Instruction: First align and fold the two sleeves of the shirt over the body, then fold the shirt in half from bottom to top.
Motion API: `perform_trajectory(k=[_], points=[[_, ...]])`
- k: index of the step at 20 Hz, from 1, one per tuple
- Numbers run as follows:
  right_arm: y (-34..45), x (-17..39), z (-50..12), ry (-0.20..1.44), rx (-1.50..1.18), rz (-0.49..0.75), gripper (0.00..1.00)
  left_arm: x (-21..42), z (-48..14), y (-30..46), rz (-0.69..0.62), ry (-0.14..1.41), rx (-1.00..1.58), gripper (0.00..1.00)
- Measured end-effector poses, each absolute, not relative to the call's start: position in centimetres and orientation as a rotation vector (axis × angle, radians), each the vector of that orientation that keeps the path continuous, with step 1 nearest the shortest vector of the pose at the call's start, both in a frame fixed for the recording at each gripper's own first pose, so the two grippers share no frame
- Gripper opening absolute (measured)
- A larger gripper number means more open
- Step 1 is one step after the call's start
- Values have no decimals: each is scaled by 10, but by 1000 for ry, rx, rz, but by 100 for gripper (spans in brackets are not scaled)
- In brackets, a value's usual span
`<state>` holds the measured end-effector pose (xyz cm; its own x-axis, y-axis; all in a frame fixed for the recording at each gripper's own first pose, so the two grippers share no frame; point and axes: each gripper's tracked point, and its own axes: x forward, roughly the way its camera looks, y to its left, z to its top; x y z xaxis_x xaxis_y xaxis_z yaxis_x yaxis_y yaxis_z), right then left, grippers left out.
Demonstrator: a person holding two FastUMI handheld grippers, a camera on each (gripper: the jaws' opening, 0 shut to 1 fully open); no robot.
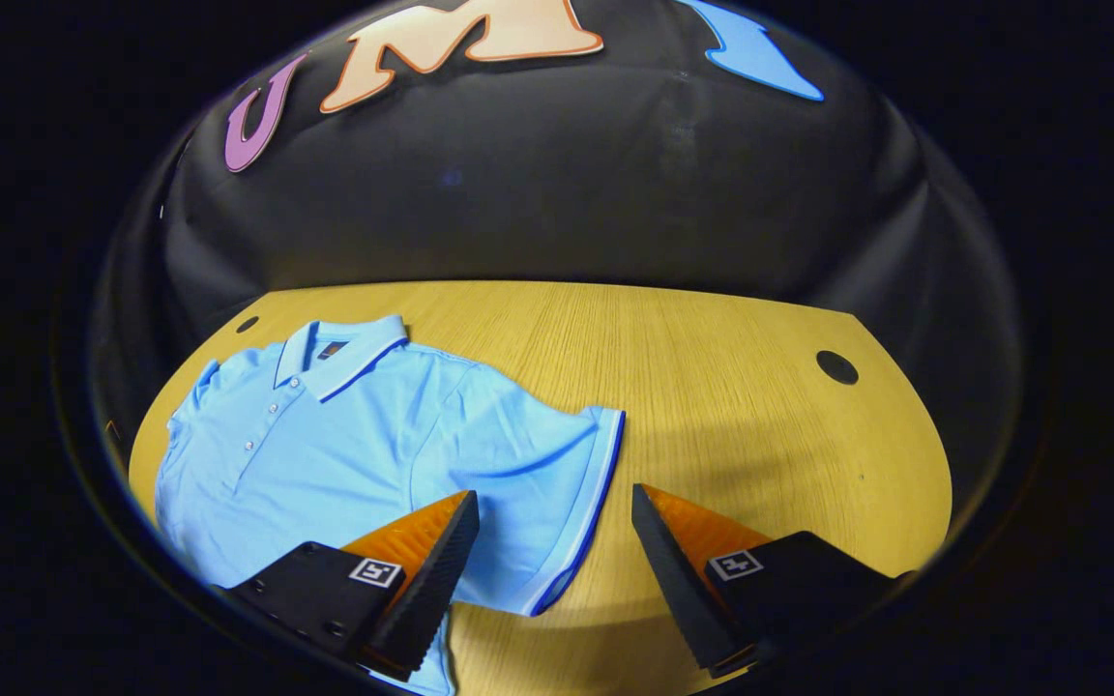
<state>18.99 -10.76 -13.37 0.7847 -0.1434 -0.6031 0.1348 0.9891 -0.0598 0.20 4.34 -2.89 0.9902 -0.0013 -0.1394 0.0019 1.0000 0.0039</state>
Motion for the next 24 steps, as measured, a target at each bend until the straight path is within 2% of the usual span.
perform_trajectory(k=[4, 7, 10, 13, 15, 16, 17, 20, 24], points=[[-110, 190, -134, 655, -2, -152, 94, 0, -30, 46, 3, 140, 1, 95], [-106, 190, -134, 653, -6, -137, 85, -1, -31, 48, 7, 142, -4, 95], [-97, 190, -133, 647, -7, -103, 67, -4, -33, 49, 12, 139, -11, 95], [-85, 190, -135, 649, 14, -73, 29, -4, -33, 51, 17, 144, -19, 95], [-83, 191, -135, 653, 32, -75, 10, -5, -34, 52, 19, 148, -25, 95], [-83, 189, -134, 652, 37, -74, 9, -7, -36, 53, 21, 148, -29, 96], [-82, 190, -136, 662, 51, -82, 3, -7, -35, 55, 23, 147, -33, 95], [-80, 192, -132, 647, 48, -89, 3, -8, -32, 59, 33, 147, -37, 96], [-62, 205, -104, 547, 49, -73, 2, -10, -32, 66, 50, 141, -44, 95]])
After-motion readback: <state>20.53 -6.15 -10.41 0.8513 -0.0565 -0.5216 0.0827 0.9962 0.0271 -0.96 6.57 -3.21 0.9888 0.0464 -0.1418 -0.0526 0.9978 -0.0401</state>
